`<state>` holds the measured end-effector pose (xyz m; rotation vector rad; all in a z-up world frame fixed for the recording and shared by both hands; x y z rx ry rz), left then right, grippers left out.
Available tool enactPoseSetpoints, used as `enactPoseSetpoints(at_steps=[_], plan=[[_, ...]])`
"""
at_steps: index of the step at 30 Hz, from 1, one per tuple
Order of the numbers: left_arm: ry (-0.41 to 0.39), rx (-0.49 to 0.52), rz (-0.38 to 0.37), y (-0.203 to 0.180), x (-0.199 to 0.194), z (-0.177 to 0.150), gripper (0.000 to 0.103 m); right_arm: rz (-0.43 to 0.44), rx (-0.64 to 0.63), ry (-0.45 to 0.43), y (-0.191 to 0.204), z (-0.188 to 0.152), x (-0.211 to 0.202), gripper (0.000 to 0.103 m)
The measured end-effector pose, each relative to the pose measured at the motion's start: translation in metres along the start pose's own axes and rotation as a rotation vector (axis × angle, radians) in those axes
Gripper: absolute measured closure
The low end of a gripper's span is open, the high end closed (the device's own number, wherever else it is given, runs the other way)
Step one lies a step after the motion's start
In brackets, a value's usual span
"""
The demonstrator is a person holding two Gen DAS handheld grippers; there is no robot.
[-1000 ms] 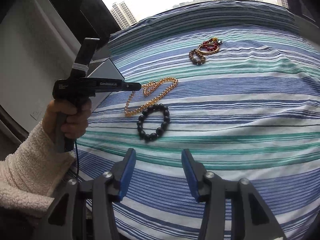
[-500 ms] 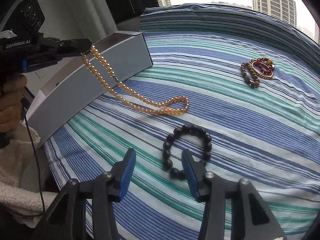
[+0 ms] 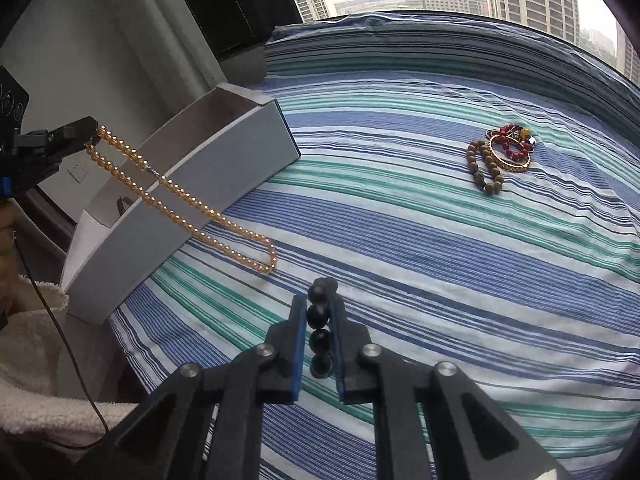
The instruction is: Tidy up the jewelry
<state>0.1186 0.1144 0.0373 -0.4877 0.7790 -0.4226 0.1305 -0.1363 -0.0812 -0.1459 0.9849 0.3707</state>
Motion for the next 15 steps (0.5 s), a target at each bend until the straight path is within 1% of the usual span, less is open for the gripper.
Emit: enactPoseSetpoints(at_steps=[4,8,11,15], plan=[[-0.047,0.002,0.01,-0.013,-0.035,0.015,0.099,0.072,0.0,-0.064,0.013,0.026,-0.034,0.091],[-0.095,-0.009,0.045,-0.015,-0.078,0.031,0.098,0.134,-0.044,-0.115,0.04,0.053,-0.054,0.091],[-0.141,-0.017,0.088,-0.009,-0.112,0.044,0.098,0.159,-0.087,-0.146,0.061,0.073,-0.065,0.091],[-0.201,-0.025,0.178,0.012,-0.148,0.059,0.098,0.215,-0.126,-0.167,0.091,0.103,-0.069,0.091]])
Point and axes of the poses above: each gripper's, at about its wrist camera, not at the fingertips, and x roughly the way its jaws point, y to its left, z to its top, the point moved 5 cm from there along x, roughly the way its jaws point, and after that the axes turned 13 degrees about -z, right-handed, at the moved point
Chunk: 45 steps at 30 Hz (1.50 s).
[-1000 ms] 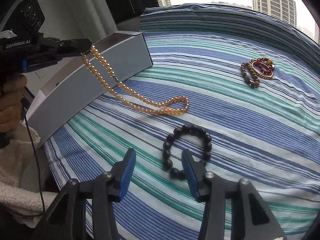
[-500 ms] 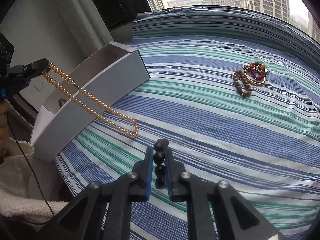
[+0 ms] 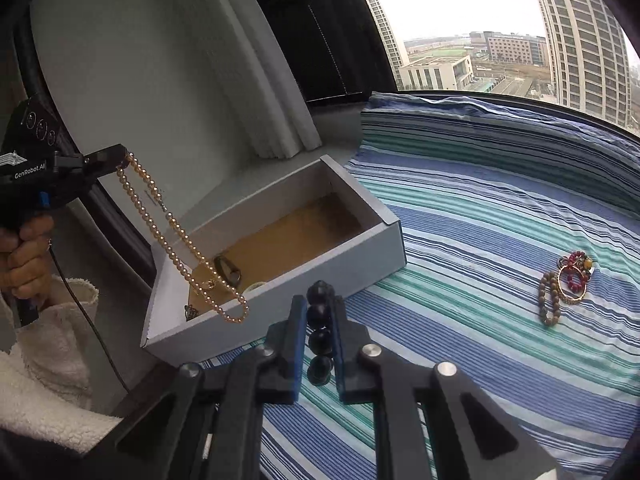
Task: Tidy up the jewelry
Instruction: 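Carry the amber necklace and black bracelet into the white box with both tools, then release both items in the box and withdraw both tools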
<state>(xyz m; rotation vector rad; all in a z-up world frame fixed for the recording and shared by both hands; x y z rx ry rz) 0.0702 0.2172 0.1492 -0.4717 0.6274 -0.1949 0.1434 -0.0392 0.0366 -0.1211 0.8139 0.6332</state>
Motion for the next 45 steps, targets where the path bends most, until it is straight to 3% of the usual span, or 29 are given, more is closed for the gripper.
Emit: enactPoseSetpoints(at_steps=[7,14,19,25,26,27,28,29,32,36,39,45], plan=[[-0.045,-0.012,0.144,0.06,-0.005,0.018,0.098,0.057,-0.058,-0.019,0.046,0.056,0.035,0.091],[-0.002,-0.073,0.24,0.132,0.039,0.017,0.098,0.063,-0.114,0.032,0.078,0.092,0.114,0.091],[0.028,-0.118,0.288,0.173,0.07,0.001,0.098,0.001,-0.173,0.094,0.091,0.097,0.178,0.091],[0.081,-0.18,0.326,0.211,0.107,-0.037,0.095,-0.089,-0.226,0.155,0.11,0.079,0.245,0.09],[0.089,-0.194,0.355,0.218,0.109,-0.043,0.085,-0.094,-0.212,0.171,0.112,0.074,0.254,0.087],[0.101,-0.205,0.379,0.223,0.109,-0.05,0.075,-0.091,-0.193,0.186,0.112,0.07,0.259,0.069],[0.104,-0.208,0.396,0.225,0.106,-0.056,0.049,-0.084,-0.169,0.191,0.112,0.066,0.26,0.047],[0.091,-0.202,0.417,0.227,0.101,-0.06,0.033,-0.07,-0.146,0.182,0.112,0.064,0.258,0.044],[0.072,-0.153,0.486,0.221,0.085,-0.071,0.026,-0.066,-0.126,0.156,0.108,0.059,0.241,0.043],[0.048,-0.103,0.511,0.194,0.076,-0.084,0.015,-0.079,-0.107,0.119,0.094,0.05,0.208,0.042],[0.032,-0.042,0.514,0.161,0.077,-0.094,0.011,-0.095,-0.089,0.098,0.08,0.04,0.183,0.039],[0.011,0.052,0.498,0.104,0.095,-0.104,0.007,-0.216,-0.076,0.044,0.043,0.01,0.131,0.039]])
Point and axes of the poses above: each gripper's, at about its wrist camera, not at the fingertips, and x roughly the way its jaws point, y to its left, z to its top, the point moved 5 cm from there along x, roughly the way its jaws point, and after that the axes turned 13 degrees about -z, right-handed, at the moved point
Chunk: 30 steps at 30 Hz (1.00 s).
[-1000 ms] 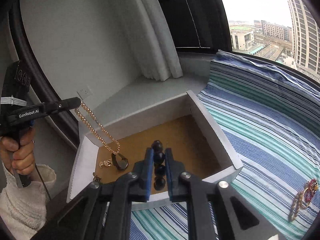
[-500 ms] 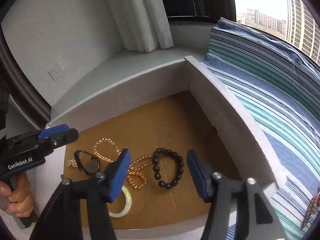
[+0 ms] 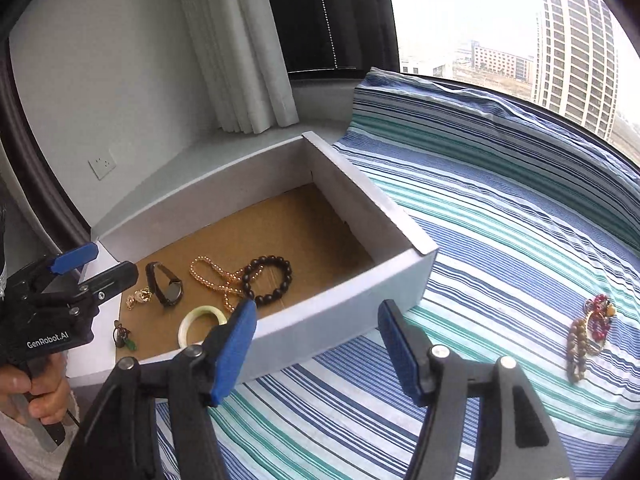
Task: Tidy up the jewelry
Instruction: 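Release both items in the box and withdraw both tools, then grasp the red bead bracelet with amber bead using the right tool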
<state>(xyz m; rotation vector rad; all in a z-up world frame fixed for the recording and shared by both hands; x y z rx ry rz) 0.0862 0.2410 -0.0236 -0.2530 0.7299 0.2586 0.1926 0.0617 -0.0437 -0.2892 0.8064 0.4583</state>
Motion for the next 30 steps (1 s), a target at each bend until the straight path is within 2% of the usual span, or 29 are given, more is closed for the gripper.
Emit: enactPoseSetpoints(at_steps=[7,15,19,23,30], plan=[[0.018,0.03,-0.055,-0.046,0.0,-0.01,0.007,-0.153,0.036,-0.05,-0.053,-0.042,-0.051,0.039],[0.033,0.079,-0.105,-0.089,-0.004,-0.025,0.007,-0.322,0.081,-0.045,-0.116,-0.095,-0.097,0.038],[0.062,0.098,-0.149,-0.112,-0.001,-0.047,0.005,-0.394,0.14,-0.071,-0.139,-0.123,-0.119,0.036],[0.142,0.139,-0.205,-0.14,0.013,-0.08,0.005,-0.449,0.236,-0.074,-0.16,-0.159,-0.132,0.031],[0.231,0.235,-0.261,-0.18,0.024,-0.123,0.005,-0.502,0.304,0.009,-0.182,-0.215,-0.123,0.031]])
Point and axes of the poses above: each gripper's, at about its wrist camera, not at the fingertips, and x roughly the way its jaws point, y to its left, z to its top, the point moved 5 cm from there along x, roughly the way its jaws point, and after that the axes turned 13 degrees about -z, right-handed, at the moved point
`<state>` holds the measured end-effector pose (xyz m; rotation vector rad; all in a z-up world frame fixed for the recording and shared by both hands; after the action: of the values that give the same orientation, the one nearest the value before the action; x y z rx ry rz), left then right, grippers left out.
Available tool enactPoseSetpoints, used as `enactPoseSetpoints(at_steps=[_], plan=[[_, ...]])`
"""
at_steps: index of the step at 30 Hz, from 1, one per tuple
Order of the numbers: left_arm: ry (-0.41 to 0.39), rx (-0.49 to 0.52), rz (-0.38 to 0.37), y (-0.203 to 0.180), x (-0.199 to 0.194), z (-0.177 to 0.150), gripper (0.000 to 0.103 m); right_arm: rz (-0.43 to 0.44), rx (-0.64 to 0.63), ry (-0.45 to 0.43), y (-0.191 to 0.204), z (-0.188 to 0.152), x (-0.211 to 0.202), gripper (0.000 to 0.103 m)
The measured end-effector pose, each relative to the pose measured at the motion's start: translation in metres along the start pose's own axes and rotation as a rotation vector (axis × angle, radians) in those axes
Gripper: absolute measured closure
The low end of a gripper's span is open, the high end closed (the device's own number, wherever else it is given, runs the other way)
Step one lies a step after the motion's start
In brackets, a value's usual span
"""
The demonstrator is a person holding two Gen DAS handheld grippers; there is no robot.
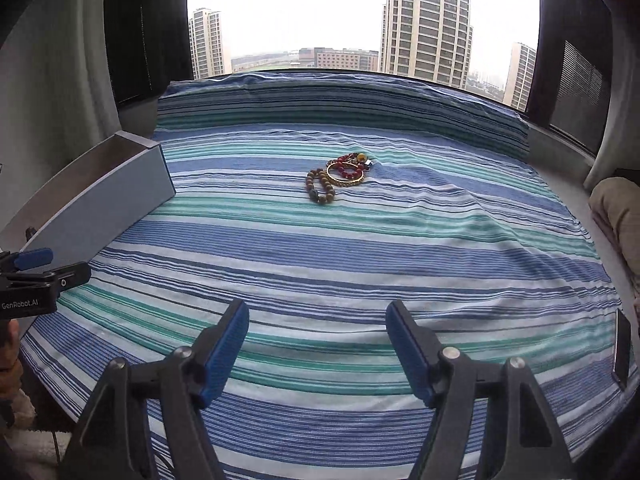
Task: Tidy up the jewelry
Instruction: 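Grasp the red bead bracelet with amber bead using the right tool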
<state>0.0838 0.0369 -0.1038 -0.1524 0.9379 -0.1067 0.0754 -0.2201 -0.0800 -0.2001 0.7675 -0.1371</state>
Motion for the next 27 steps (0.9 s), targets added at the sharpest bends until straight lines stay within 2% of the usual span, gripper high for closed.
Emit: enactPoseSetpoints(at_steps=[8,20,23,27], plan=[[0.057,0.012,-0.03,-0.018,0.017,-0.013,0.005,0.031,0.055,0.065,-0.007,-0.03,0.014,0.031],[0.085,0.006,-0.027,-0.029,0.035,-0.009,0.005,0.116,0.093,0.113,-0.011,-0.041,0.03,0.031],[0.091,0.014,-0.023,-0.031,0.038,-0.006,0.005,0.185,0.092,0.135,-0.015,-0.029,0.039,0.031],[0.088,0.006,-0.023,-0.029,0.041,-0.005,0.005,0.253,0.064,0.114,-0.035,0.021,0.059,0.031]])
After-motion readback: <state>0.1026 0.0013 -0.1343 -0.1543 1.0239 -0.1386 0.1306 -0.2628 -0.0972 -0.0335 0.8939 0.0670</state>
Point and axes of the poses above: each gripper's, at about its wrist camera, not at the fingertips, and x roughly the way its jaws point, y to its left, z to its top, the point moved 5 cm from there along x, roughly the way its jaws point, and after that the axes turned 13 degrees about -z, right-handed, at the moved point
